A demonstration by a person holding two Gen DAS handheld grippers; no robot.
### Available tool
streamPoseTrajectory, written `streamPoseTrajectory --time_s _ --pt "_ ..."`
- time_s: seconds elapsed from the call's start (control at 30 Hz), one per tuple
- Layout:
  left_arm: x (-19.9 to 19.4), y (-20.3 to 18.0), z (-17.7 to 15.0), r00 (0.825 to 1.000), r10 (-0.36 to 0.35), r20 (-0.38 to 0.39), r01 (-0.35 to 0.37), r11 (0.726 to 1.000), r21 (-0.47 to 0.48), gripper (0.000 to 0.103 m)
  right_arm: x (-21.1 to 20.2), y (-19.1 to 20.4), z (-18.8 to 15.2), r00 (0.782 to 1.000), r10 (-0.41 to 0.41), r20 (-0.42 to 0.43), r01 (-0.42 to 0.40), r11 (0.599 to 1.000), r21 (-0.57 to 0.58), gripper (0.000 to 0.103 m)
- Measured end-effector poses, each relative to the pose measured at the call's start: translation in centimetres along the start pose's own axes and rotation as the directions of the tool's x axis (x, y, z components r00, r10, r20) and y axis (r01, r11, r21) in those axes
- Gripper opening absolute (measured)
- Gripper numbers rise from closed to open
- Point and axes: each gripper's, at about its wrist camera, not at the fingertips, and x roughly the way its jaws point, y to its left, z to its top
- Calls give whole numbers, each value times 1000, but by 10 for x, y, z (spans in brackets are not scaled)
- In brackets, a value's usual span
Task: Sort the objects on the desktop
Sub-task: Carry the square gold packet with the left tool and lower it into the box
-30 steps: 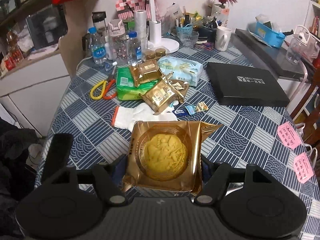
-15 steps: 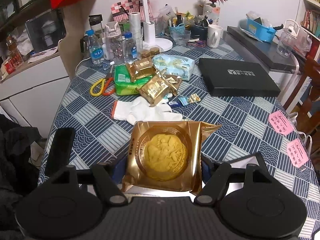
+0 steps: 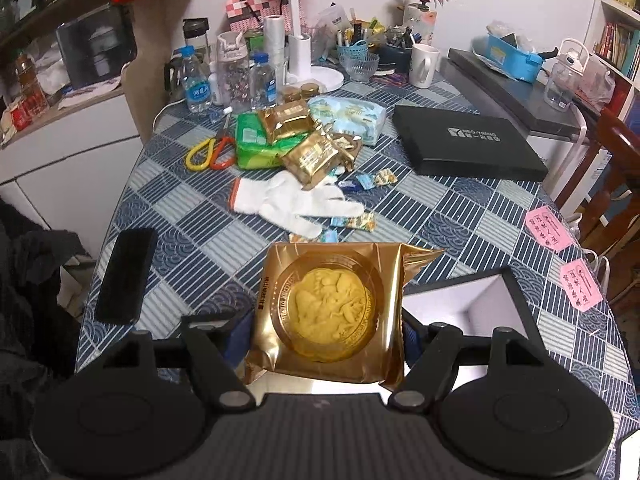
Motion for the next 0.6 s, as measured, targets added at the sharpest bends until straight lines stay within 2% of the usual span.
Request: streamPoseTrajectory --time_s 0.33,0.6 --pt "3 23 -29 998 -2 -64 -1 999 -38 85 0 10 1 1000 11 -2 -11 1000 -17 88" --pt "31 28 -53 989 17 -150 -26 998 -56 85 2 12 0 1000 14 -15 -15 1000 -20 88"
